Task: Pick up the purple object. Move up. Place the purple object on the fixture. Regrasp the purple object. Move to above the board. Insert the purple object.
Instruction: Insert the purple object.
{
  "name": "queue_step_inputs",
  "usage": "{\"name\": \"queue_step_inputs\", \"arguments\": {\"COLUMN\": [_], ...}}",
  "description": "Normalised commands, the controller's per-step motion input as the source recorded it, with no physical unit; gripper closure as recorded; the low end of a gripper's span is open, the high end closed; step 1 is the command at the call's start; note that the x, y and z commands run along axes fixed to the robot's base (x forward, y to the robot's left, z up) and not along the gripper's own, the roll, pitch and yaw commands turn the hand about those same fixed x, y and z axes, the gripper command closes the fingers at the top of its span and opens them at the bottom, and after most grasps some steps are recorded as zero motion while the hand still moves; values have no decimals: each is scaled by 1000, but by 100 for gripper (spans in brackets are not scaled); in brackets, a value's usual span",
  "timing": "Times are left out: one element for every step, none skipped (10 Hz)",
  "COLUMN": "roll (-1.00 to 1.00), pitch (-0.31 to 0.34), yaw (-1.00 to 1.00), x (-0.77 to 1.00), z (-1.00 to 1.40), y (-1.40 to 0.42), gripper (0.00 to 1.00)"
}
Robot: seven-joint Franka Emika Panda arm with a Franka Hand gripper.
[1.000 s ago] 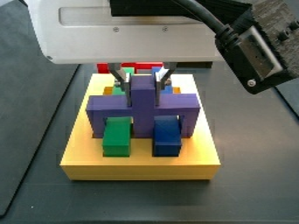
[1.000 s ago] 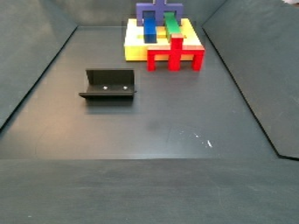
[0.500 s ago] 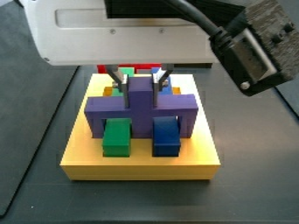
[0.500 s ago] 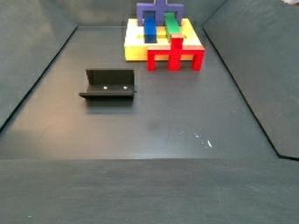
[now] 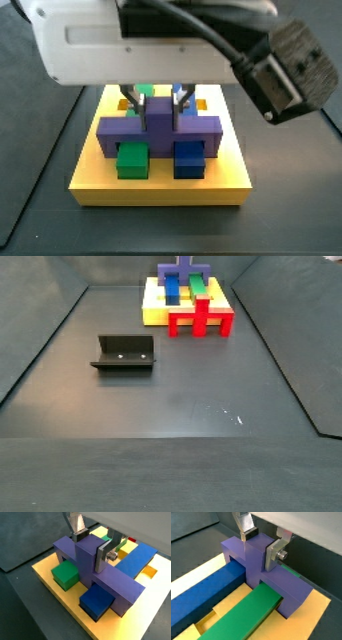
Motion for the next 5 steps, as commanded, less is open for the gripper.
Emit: {"name": "queue_step_inputs", "arguments": {"roll": [-213,-221,-119,0,0], "pitch": [-114,-117,-126,-16,0], "yaw": [100,74,66,0,0], "x": [89,0,0,0,0], "z": [-654,-671,-574,0,0], "y": [137,114,49,0,0], "gripper": [100,100,100,100,100]}}
